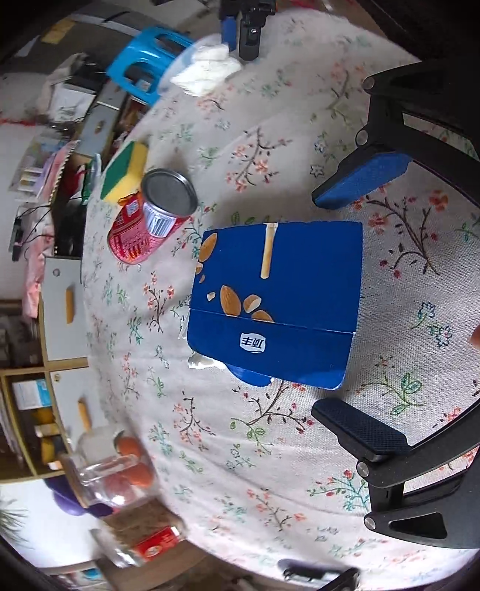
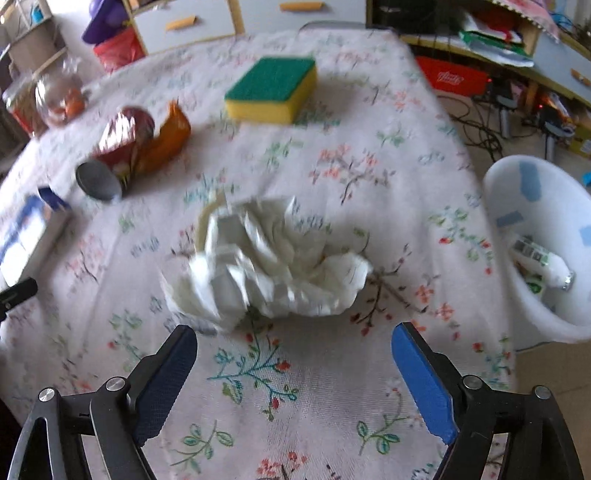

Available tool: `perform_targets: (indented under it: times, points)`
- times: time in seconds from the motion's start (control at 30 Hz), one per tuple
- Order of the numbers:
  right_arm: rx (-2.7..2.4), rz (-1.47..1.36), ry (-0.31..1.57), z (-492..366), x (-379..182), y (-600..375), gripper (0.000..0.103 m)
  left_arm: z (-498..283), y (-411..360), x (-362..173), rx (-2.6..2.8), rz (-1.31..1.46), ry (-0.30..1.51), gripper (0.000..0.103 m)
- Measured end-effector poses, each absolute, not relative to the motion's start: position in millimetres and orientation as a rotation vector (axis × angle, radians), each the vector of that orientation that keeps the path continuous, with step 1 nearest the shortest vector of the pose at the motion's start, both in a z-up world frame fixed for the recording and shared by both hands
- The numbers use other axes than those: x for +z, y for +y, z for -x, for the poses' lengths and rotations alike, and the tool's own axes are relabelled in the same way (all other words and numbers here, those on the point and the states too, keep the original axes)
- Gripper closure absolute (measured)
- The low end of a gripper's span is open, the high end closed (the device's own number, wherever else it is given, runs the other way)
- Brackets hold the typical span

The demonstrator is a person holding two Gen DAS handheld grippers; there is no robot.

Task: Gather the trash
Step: 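Reach the left gripper to the blue cracker box and grasp it, then grasp the crumpled white tissue with the right gripper while the left gripper holds the blue box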

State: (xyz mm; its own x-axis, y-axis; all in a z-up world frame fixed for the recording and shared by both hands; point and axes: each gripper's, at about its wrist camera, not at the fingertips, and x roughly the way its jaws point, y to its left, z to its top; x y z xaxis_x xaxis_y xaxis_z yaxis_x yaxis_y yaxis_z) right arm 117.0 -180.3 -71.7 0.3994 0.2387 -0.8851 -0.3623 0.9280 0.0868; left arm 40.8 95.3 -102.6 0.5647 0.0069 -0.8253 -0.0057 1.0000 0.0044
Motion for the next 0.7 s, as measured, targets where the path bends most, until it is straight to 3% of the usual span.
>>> perform_targets:
  times: [0.17, 0.27, 0.7]
  points:
    - [0.376, 0.217, 1.076, -115, -86, -169, 0.009, -42, 97, -104, 0.011, 0.006, 0.976, 0.000]
    - [0.378, 0.221, 1.063, -114, -91, -165, 0.000, -42, 98, -104, 0.005, 0.002, 0.970, 0.000]
    - [0.305, 0.189, 0.963, -119, -96, -154, 0.000, -36, 94, -93, -0.111, 0.057, 0.963, 0.001]
